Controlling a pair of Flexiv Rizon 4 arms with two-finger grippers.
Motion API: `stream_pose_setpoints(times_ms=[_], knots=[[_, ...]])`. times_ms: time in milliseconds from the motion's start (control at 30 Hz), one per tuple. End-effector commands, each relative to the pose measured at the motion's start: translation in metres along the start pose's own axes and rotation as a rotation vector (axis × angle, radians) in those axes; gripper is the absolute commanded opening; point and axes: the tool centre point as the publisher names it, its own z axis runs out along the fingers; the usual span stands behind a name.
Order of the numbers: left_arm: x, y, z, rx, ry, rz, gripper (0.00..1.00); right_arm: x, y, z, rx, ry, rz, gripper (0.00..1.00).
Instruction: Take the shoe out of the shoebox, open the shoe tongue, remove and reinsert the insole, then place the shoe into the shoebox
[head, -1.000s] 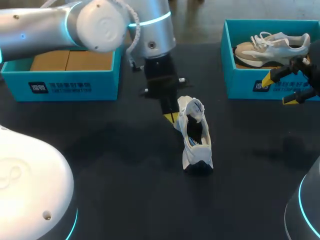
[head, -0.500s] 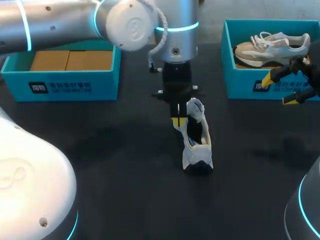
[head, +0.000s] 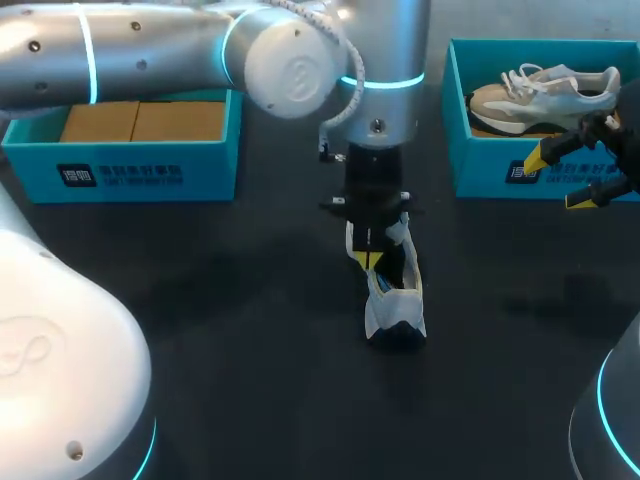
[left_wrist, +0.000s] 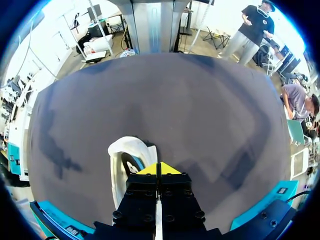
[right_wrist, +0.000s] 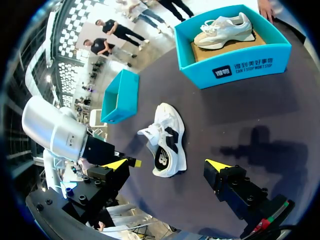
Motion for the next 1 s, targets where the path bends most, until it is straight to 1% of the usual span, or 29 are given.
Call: stream_pose_setpoints(times_ms=[33, 267, 533, 567, 633, 667, 867, 1000], knots=[[-0.005, 0.001, 0.007, -0.005, 0.007, -0.005, 0.0, 0.001, 0.0, 0.0, -0.001, -0.004, 0.002, 1.0], [-0.007, 0.007, 0.017, -0.03, 0.013, -0.025, 0.0, 0.001, 0.0, 0.0, -0.001, -0.004, 0.002, 1.0], [-0.006, 0.016, 0.028, -0.029, -0.012, -0.041, 0.0, 0.001, 0.0, 0.0, -0.001, -0.004, 0.002, 1.0], [-0.006, 0.018, 0.03, -0.043, -0.017, -0.047, 0.0, 0.001, 0.0, 0.0, -0.001, -0.004, 0.002, 1.0], [-0.006, 0.02, 0.031, -0.038, -0.03, -0.045, 0.0, 0.001, 0.0, 0.0, -0.001, -0.004, 0.002, 1.0], [-0.007, 0.021, 0.031, -0.049, -0.031, -0.048, 0.0, 0.001, 0.0, 0.0, -0.001, -0.004, 0.002, 1.0], [-0.016, 0.03, 0.032, -0.066, -0.055, -0.05, 0.0, 0.001, 0.0, 0.0, -0.001, -0.004, 0.002, 1.0], [-0.02, 0.03, 0.034, -0.069, -0.052, -0.038, 0.0, 0.001, 0.0, 0.0, -0.001, -0.004, 0.002, 1.0]])
